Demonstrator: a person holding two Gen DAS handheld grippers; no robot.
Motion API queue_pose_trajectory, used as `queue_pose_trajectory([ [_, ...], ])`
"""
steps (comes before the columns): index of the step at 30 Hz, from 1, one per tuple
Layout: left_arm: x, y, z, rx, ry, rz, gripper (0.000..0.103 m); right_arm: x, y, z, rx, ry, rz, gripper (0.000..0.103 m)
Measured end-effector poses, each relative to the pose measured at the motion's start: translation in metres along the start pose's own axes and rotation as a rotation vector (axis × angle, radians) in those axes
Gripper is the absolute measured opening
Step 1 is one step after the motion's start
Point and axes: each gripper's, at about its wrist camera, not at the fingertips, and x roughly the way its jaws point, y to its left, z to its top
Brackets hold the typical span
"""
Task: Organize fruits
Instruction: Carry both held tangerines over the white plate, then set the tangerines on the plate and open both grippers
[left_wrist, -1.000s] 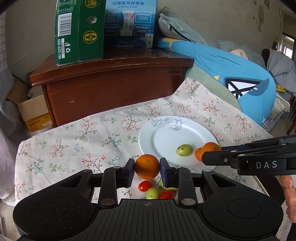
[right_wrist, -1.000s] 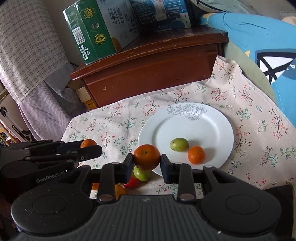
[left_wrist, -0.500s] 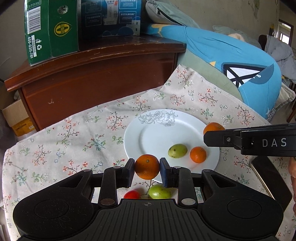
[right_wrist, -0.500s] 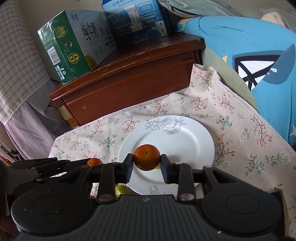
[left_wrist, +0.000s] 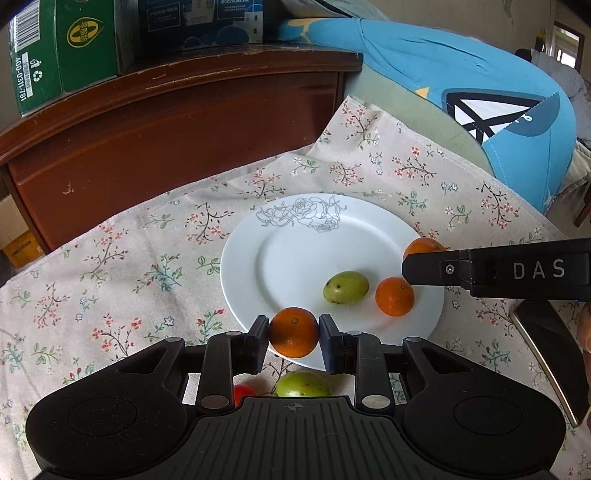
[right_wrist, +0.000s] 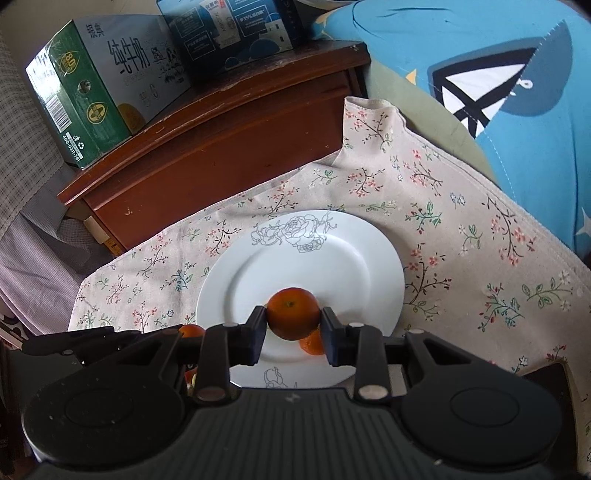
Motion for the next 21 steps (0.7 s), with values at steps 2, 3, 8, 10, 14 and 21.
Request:
queue_pose_trajectory([
  [2, 0.002, 0.0, 0.0, -0.006, 0.001, -0.008, 0.026, 0.002, -0.003, 0.001, 0.015, -0.002, -0.009, 0.031],
  [3, 0.003, 0.001, 0.0, -0.01, 0.002, -0.01, 0.026, 0.003, -0.005, 0.001, 0.02, -0.002, -0.013, 0.031],
  [8, 0.01, 0.002, 0.0, -0.024, 0.009, -0.018, 0.026, 0.01, -0.012, 0.001, 0.041, 0.0, -0.026, 0.031],
  [10, 0.013, 0.002, -0.001, -0.027, 0.013, -0.021, 0.027, 0.013, -0.015, 0.001, 0.05, 0.001, -0.03, 0.031],
  [14, 0.02, 0.003, -0.002, -0.036, 0.015, -0.028, 0.027, 0.018, -0.02, 0.003, 0.067, -0.002, -0.037, 0.031],
  [21, 0.026, 0.002, -0.002, -0.044, 0.006, -0.029, 0.029, 0.029, -0.029, 0.005, 0.099, -0.001, -0.064, 0.032],
])
